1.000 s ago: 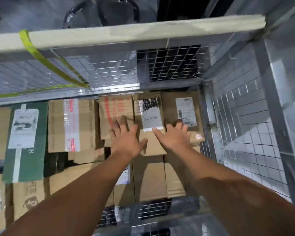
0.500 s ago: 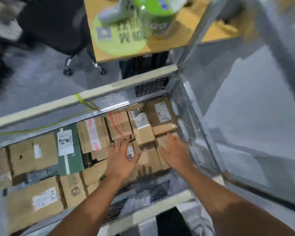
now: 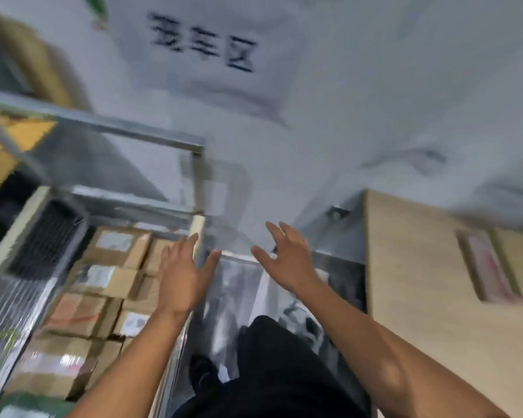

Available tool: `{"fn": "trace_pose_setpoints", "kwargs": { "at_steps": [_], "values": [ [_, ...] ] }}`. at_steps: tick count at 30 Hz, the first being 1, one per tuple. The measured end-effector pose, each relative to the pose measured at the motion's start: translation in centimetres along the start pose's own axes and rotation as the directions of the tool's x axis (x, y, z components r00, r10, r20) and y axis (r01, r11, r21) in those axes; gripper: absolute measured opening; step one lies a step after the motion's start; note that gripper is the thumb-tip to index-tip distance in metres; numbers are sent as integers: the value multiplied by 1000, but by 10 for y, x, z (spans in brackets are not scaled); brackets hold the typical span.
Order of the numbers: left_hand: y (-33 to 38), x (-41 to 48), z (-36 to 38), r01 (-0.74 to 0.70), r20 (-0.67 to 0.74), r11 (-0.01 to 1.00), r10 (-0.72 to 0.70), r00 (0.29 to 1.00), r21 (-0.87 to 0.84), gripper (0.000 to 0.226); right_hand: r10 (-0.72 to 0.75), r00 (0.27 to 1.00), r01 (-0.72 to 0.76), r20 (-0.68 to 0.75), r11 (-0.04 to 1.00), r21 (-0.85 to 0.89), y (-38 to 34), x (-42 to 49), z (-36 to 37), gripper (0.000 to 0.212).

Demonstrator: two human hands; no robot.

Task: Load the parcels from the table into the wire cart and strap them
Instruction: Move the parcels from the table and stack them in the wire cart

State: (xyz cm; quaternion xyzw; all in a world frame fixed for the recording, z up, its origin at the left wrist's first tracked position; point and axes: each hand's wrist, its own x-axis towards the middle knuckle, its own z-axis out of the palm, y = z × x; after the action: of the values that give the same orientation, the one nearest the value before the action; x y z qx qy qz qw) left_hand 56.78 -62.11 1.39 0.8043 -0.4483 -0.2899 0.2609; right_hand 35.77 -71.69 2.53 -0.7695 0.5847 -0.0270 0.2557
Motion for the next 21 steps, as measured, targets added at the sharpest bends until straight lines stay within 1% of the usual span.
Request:
{"fn": "trace_pose_setpoints", "kwargs": {
  "at_steps": [2, 5, 7, 8, 11, 13, 15, 17, 18, 21],
  "values": [
    [44, -14, 26, -91, 105, 995, 88, 991, 27, 78, 159, 983, -150, -91, 983, 107, 47, -45, -31, 74],
    [111, -39, 74, -262, 255, 964, 242, 936, 47, 90, 370, 905, -328, -210, 921, 210, 118, -114, -73, 76],
    [156, -65, 112, -390, 350, 919, 348, 870, 57, 95, 492, 825, -409, -279, 860, 306, 162, -167, -93, 75],
    [176, -79, 131, -447, 393, 893, 394, 831, 51, 94, 547, 781, -438, -303, 824, 360, 181, -194, -101, 75],
    [242, -137, 202, -581, 525, 814, 490, 696, 10, 82, 701, 630, -502, -336, 697, 513, 239, -280, -122, 74],
    [284, -182, 246, -620, 596, 784, 518, 614, -42, 80, 766, 532, -511, -360, 629, 586, 277, -336, -134, 74],
    [319, -221, 284, -623, 623, 773, 546, 560, -119, 80, 810, 448, -503, -379, 579, 642, 313, -380, -144, 75],
    [345, -249, 312, -595, 628, 785, 554, 546, -175, 78, 837, 391, -496, -383, 542, 678, 342, -410, -153, 76],
    [355, -257, 322, -577, 626, 793, 553, 550, -193, 77, 843, 378, -493, -383, 533, 688, 354, -420, -157, 75],
    [382, -267, 352, -529, 607, 821, 537, 587, -214, 77, 841, 382, -478, -382, 534, 697, 386, -428, -169, 75]
  ]
}}
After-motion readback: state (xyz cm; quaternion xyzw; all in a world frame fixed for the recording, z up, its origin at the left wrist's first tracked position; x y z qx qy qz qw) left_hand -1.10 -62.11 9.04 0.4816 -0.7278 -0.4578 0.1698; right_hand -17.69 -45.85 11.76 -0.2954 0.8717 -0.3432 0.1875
